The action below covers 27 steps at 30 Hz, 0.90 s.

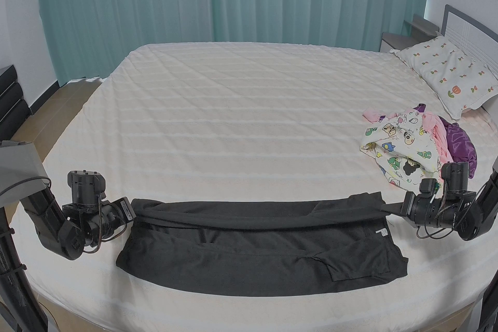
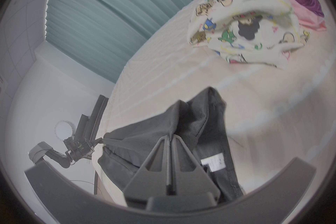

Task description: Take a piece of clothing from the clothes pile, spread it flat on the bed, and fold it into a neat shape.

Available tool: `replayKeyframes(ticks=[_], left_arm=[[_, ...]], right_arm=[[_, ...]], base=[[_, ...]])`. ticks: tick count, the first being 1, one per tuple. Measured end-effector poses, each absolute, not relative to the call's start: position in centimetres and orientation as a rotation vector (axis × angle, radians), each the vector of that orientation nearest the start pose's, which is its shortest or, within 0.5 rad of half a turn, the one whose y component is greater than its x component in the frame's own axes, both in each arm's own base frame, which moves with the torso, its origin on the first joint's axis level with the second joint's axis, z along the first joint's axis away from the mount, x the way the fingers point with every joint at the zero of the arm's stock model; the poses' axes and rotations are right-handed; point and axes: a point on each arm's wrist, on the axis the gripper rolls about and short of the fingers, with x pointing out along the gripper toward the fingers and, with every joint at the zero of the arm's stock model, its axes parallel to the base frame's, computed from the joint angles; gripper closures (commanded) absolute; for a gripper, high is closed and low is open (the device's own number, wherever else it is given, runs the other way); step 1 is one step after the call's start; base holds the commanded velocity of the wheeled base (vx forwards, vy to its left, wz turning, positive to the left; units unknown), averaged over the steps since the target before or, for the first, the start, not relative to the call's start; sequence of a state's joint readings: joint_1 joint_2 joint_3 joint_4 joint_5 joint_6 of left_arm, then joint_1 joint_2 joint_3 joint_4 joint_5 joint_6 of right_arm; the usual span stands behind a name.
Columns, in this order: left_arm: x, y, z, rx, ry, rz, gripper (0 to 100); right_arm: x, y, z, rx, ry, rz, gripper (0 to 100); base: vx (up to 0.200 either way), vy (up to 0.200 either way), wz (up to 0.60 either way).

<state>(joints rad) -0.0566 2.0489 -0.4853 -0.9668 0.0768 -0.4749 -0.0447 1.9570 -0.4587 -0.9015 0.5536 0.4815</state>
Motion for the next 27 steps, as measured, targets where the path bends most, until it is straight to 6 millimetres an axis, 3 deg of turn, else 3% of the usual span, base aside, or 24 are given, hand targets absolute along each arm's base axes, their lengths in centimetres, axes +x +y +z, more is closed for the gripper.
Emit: replayKeyframes(ticks=[3, 4, 5, 14, 22, 27], left_arm=[[29.6, -1.5, 2.8, -0.417, 0.609, 0.165, 100], [29.5, -1.5, 2.6, -0.417, 0.621, 0.161, 0], [29.4, -1.5, 2.4, -0.418, 0.631, 0.155, 0], [28.0, -2.8, 1.3, -0.397, 0.681, 0.106, 0], [27.8, -2.4, 2.6, -0.415, 0.584, 0.143, 0], [27.7, -1.7, 4.1, -0.502, 0.522, 0.177, 0]], right_arm=[[28.0, -0.1, 4.3, 0.621, 0.727, 0.344, 100], [27.9, -0.1, 4.0, 0.618, 0.737, 0.342, 100], [27.9, -0.1, 3.6, 0.614, 0.749, 0.338, 0], [27.6, -0.2, 2.2, 0.623, 0.798, 0.317, 0], [27.5, -0.5, 4.5, 0.686, 0.732, 0.311, 0], [27.7, 0.5, 5.5, 0.686, 0.704, 0.342, 0]], base=[[0.0, 0.0, 0.0], [0.0, 0.0, 0.0], [0.0, 0.0, 0.0], [0.0, 0.0, 0.0], [0.0, 0.0, 0.0], [0.0, 0.0, 0.0]])
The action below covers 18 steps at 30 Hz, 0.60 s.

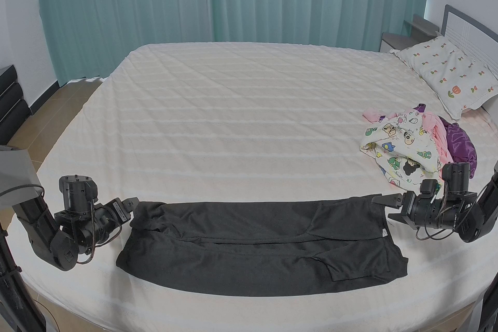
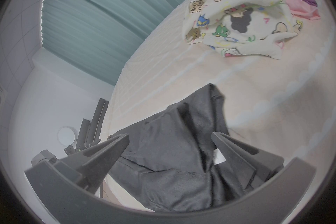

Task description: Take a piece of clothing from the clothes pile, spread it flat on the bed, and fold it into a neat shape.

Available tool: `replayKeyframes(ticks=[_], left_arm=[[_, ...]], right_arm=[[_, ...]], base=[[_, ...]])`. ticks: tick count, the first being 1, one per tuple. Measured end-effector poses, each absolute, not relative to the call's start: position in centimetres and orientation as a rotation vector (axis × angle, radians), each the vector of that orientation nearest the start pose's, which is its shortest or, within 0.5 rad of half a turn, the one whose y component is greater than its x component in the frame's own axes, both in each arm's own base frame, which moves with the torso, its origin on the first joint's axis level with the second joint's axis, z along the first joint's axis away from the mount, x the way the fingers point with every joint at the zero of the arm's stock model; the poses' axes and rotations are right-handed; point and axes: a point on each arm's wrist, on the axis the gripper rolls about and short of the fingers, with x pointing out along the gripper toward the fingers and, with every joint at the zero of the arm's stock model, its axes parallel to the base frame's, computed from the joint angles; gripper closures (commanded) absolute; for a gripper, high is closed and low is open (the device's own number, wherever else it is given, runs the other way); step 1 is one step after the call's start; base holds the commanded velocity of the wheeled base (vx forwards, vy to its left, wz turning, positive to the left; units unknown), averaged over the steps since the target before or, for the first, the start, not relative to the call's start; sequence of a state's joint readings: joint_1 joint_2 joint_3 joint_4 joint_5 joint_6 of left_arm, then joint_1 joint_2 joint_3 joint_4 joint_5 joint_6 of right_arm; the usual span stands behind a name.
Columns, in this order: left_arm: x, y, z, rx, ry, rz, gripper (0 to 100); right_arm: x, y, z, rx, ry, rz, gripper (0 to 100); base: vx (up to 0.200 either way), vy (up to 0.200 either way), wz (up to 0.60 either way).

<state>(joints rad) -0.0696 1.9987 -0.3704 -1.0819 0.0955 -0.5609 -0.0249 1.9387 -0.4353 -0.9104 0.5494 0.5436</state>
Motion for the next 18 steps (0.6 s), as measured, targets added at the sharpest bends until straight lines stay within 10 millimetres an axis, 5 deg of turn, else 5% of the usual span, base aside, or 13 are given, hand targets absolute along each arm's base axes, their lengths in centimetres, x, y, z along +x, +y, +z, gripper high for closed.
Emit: replayKeyframes(ticks=[16, 17, 18], left_arm=[[29.2, -2.1, 6.3, -0.696, 0.41, 0.165, 0], [29.2, -2.1, 6.3, -0.696, 0.411, 0.164, 0], [29.2, -2.2, 6.2, -0.697, 0.413, 0.162, 0]], right_arm=[[30.3, 2.7, 4.2, 0.645, 0.64, 0.429, 0], [30.3, 2.6, 3.8, 0.647, 0.644, 0.425, 100], [30.4, 2.6, 3.5, 0.648, 0.649, 0.421, 100]], base=[[0.0, 0.0, 0.0], [0.0, 0.0, 0.0], [0.0, 0.0, 0.0]])
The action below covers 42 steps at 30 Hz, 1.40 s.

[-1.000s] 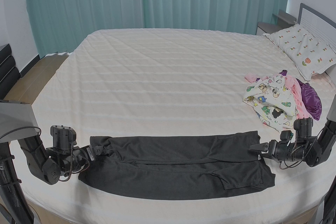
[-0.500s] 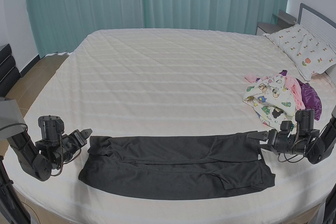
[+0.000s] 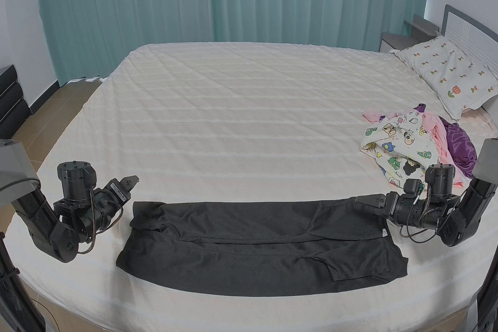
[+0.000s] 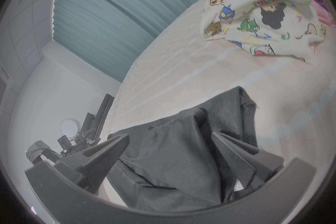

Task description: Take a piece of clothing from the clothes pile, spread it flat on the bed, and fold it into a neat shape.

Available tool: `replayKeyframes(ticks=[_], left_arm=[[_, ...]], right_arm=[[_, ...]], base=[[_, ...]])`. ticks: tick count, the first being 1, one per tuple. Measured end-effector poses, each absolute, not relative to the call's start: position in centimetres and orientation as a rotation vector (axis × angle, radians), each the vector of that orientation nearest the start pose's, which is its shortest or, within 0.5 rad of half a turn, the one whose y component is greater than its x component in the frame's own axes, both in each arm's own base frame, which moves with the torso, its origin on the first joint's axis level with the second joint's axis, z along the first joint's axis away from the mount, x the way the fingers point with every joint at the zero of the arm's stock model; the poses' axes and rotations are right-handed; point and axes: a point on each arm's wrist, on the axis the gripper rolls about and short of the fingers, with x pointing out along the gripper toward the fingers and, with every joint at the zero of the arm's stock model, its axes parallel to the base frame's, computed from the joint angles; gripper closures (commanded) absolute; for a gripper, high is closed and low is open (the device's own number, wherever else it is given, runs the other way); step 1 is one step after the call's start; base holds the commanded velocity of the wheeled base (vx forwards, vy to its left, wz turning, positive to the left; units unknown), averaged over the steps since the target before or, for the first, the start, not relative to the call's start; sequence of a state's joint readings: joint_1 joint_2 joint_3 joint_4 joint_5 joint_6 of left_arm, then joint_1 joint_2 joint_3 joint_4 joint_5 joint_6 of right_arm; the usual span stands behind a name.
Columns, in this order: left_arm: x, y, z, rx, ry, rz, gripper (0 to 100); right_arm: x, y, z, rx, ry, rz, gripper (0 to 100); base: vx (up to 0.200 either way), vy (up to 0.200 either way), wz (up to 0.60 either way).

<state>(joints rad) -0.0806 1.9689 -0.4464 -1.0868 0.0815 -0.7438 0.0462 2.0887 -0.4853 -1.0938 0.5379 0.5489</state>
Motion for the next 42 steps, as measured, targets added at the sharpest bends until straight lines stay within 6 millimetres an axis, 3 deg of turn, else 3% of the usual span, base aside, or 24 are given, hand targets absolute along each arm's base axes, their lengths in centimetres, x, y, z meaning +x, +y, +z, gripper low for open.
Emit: replayKeyframes(ticks=[7, 19, 20, 29, 42], left_arm=[[29.4, -2.3, 5.9, -0.701, 0.429, 0.151, 0], [29.4, -2.3, 5.8, -0.71, 0.431, 0.156, 0], [29.4, -2.3, 5.8, -0.712, 0.429, 0.155, 0], [30.6, -2.1, 6.6, -0.713, 0.408, 0.14, 0], [32.5, -1.0, 7.1, -0.616, 0.587, -0.011, 0]], right_arm=[[30.5, 2.5, 1.7, 0.651, 0.695, 0.393, 100], [29.5, 1.3, 2.2, 0.665, 0.676, 0.36, 100], [29.4, 1.3, 2.2, 0.665, 0.678, 0.358, 0], [29.4, 1.3, 2.4, 0.665, 0.674, 0.357, 0], [27.4, -0.6, 3.1, 0.702, 0.661, 0.336, 0]], base=[[0.0, 0.0, 0.0], [0.0, 0.0, 0.0], [0.0, 0.0, 0.0], [0.0, 0.0, 0.0], [0.0, 0.0, 0.0]])
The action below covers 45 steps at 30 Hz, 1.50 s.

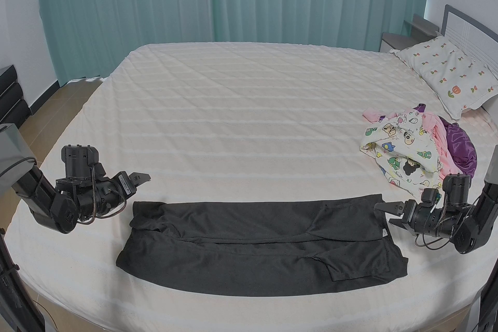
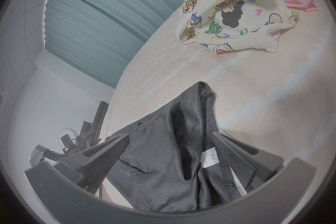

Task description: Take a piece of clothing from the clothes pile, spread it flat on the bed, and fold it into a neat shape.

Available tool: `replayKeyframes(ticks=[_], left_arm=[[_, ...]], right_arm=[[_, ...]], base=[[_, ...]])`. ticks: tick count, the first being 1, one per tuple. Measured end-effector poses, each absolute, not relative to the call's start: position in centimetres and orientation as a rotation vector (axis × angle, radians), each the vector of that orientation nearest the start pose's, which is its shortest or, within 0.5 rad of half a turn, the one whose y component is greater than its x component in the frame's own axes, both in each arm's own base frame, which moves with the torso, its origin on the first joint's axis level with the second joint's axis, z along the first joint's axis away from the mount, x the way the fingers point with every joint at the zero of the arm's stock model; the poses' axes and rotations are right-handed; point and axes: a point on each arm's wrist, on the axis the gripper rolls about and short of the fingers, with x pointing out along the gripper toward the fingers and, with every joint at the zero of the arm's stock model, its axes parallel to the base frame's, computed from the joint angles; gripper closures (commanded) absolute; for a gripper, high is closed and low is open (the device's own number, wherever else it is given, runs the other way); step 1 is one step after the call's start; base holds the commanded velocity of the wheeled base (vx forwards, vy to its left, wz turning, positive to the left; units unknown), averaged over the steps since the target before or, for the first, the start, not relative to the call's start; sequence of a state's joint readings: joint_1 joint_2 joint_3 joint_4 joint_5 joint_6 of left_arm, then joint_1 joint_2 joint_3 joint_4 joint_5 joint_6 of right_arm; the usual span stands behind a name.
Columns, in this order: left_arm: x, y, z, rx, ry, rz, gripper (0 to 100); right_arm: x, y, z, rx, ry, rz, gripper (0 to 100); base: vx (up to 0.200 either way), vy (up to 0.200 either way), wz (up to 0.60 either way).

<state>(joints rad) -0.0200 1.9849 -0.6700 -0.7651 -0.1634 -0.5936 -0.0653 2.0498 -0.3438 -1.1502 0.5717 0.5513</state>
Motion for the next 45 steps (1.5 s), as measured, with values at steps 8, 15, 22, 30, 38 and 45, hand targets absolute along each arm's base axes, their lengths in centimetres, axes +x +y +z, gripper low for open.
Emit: replayKeyframes(ticks=[8, 15, 22, 30, 38, 45], left_arm=[[33.1, -0.6, 5.7, -0.558, 0.644, -0.016, 0], [33.5, -0.9, 4.4, -0.558, 0.676, -0.02, 0], [33.5, -1.3, 4.0, -0.558, 0.691, -0.027, 0], [33.9, -1.7, 3.6, -0.557, 0.682, -0.035, 100], [34.3, -1.6, 3.3, -0.571, 0.672, -0.022, 100], [35.0, -1.5, 3.7, -0.638, 0.648, 0.001, 100]], right_arm=[[27.4, -0.3, 2.7, 0.705, 0.679, 0.35, 0], [27.3, -0.2, 2.5, 0.706, 0.688, 0.35, 0], [27.3, 0.0, 2.4, 0.705, 0.694, 0.354, 0], [27.2, 0.2, 2.3, 0.704, 0.702, 0.359, 0], [27.2, 0.4, 2.3, 0.703, 0.705, 0.363, 0], [27.2, 0.4, 2.4, 0.702, 0.702, 0.366, 0]], base=[[0.0, 0.0, 0.0], [0.0, 0.0, 0.0], [0.0, 0.0, 0.0], [0.0, 0.0, 0.0], [0.0, 0.0, 0.0], [0.0, 0.0, 0.0]])
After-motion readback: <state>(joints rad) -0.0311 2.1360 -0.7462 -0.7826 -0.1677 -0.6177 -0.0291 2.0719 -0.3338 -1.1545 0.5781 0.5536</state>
